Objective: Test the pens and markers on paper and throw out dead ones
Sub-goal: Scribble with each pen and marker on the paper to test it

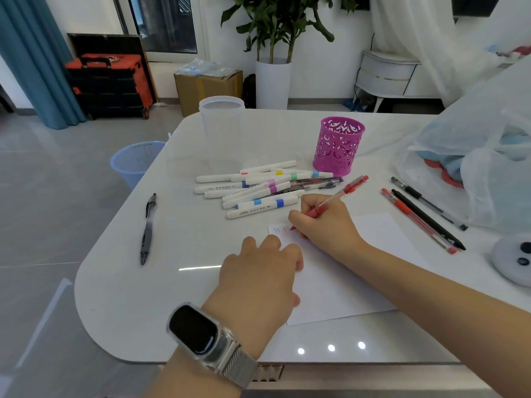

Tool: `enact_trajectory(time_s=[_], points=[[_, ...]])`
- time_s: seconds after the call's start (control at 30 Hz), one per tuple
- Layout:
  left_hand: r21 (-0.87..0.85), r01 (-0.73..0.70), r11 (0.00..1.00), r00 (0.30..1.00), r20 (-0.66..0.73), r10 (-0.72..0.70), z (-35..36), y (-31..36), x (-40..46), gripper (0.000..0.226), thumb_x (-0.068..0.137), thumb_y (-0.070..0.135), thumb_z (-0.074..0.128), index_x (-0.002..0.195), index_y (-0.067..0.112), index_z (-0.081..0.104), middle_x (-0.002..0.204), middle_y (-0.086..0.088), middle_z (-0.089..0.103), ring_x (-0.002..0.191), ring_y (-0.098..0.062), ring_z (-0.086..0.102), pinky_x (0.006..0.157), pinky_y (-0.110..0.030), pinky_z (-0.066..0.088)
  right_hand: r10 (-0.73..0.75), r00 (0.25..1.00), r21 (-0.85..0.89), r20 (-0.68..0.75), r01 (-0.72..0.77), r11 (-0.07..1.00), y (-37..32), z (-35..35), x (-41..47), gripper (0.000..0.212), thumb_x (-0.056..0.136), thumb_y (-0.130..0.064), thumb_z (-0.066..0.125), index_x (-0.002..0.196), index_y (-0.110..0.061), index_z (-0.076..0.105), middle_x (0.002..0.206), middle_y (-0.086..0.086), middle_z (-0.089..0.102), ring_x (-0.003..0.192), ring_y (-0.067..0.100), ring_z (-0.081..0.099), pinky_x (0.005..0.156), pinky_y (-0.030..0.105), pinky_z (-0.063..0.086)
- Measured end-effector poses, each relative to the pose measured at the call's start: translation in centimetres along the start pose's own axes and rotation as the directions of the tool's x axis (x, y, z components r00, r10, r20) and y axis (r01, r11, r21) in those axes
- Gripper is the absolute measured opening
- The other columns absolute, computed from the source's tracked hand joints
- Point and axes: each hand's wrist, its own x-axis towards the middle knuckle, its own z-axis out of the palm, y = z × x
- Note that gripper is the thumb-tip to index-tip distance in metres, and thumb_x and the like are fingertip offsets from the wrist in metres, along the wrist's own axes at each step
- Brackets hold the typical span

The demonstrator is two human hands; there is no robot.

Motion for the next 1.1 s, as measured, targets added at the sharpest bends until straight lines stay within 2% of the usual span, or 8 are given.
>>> enact_trajectory(time_s=[0.17, 0.3, 0.37, 0.53, 0.6, 0.67, 0.83, 1.1], points=[[0.001, -0.004, 1.0, 1.0, 0.005, 0.004, 0.0, -0.1, 0.0, 0.041, 0.088, 0.037, 0.058, 0.124, 0.039, 0.039, 0.136, 0.01, 0.034, 0.121, -0.017, 0.032, 0.081, -0.03, 0.033, 0.061, 0.997, 0.065, 0.051, -0.064, 0.996, -0.7, -0.7, 0.0, 0.037, 0.08, -0.012, 0.07, 0.053, -0.01, 0.045, 0.046, 0.004, 0.052, 0.048, 0.008, 0.059, 0.053, 0.022, 0.048], [-0.003, -0.019, 1.0, 1.0, 0.018, 0.019, -0.2, -0.3, -0.1, 0.042, 0.088, 0.037, 0.058, 0.125, 0.039, 0.039, 0.138, 0.011, 0.033, 0.121, -0.017, 0.032, 0.081, -0.029, 0.034, 0.213, 0.976, 0.257, -0.054, -0.193, 0.947, -1.9, -2.7, -0.2, 0.035, 0.08, -0.03, 0.076, 0.057, -0.012, 0.056, 0.04, -0.002, 0.047, 0.036, 0.009, 0.041, 0.038, 0.017, 0.034], [-0.012, -0.03, 0.999, 0.999, 0.022, 0.03, -0.2, -0.4, -0.2, 0.043, 0.088, 0.036, 0.059, 0.126, 0.039, 0.039, 0.138, 0.012, 0.033, 0.121, -0.016, 0.032, 0.084, -0.03, 0.037, 0.271, 0.963, 0.347, -0.005, -0.252, 0.903, -2.7, -4.2, -0.3, 0.027, 0.087, -0.032, 0.067, 0.068, -0.012, 0.069, 0.052, 0.002, 0.061, 0.047, 0.015, 0.052, 0.045, 0.023, 0.045], [-0.014, -0.048, 0.999, 0.998, 0.026, 0.048, -0.2, -0.6, -0.5, 0.044, 0.088, 0.036, 0.059, 0.127, 0.038, 0.04, 0.137, 0.011, 0.034, 0.12, -0.016, 0.033, 0.086, -0.03, 0.038, 0.287, 0.945, 0.634, 0.159, -0.321, 0.704, -4.5, -7.2, -0.9, 0.059, 0.103, -0.03, 0.032, 0.072, -0.009, 0.078, 0.091, 0.008, 0.073, 0.082, 0.02, 0.059, 0.083, 0.038, 0.054], [-0.021, -0.052, 0.998, 0.998, 0.027, 0.053, -0.2, -0.6, -0.6, 0.042, 0.088, 0.035, 0.057, 0.126, 0.038, 0.04, 0.136, 0.011, 0.035, 0.119, -0.016, 0.034, 0.086, -0.029, 0.038, 0.307, 0.944, 0.732, 0.124, -0.295, 0.614, -5.6, -7.8, -1.3, 0.035, 0.1, -0.019, 0.043, 0.085, -0.01, 0.073, 0.082, 0.002, 0.068, 0.065, 0.015, 0.057, 0.061, 0.026, 0.053], [-0.032, -0.06, 0.998, 0.998, 0.021, 0.061, -0.4, -0.6, -0.7, 0.037, 0.09, 0.035, 0.054, 0.125, 0.037, 0.042, 0.134, 0.01, 0.037, 0.117, -0.015, 0.035, 0.086, -0.028, 0.037, 0.335, 0.928, 0.806, 0.165, -0.323, 0.497, -6.4, -8.6, -1.8, 0.018, 0.096, -0.02, 0.053, 0.08, -0.014, 0.058, 0.058, -0.003, 0.05, 0.042, 0.008, 0.038, 0.038, 0.017, 0.031], [-0.032, -0.043, 0.999, 0.999, 0.013, 0.043, -0.8, -0.6, -0.9, 0.031, 0.094, 0.039, 0.048, 0.123, 0.032, 0.047, 0.128, 0.007, 0.043, 0.115, -0.014, 0.04, 0.093, -0.03, 0.041, 0.375, 0.851, 0.845, 0.367, -0.474, 0.248, -7.4, -9.7, -3.8, 0.061, 0.079, -0.07, 0.047, 0.051, -0.019, 0.028, 0.045, -0.005, 0.018, 0.042, 0.011, 0.012, 0.045, 0.024, 0.01], [-0.042, -0.024, 0.999, 0.999, -0.047, 0.022, -1.4, -0.9, -1.0, 0.029, 0.094, 0.042, 0.045, 0.121, 0.032, 0.05, 0.122, 0.009, 0.048, 0.114, -0.012, 0.045, 0.096, -0.03, 0.041, 0.431, 0.819, 0.786, 0.379, -0.531, 0.317, -7.2, -9.6, -4.1, 0.056, 0.076, -0.059, 0.049, 0.049, -0.023, 0.015, 0.044, -0.006, 0.008, 0.046, 0.014, 0.002, 0.048, 0.024, 0.004]])
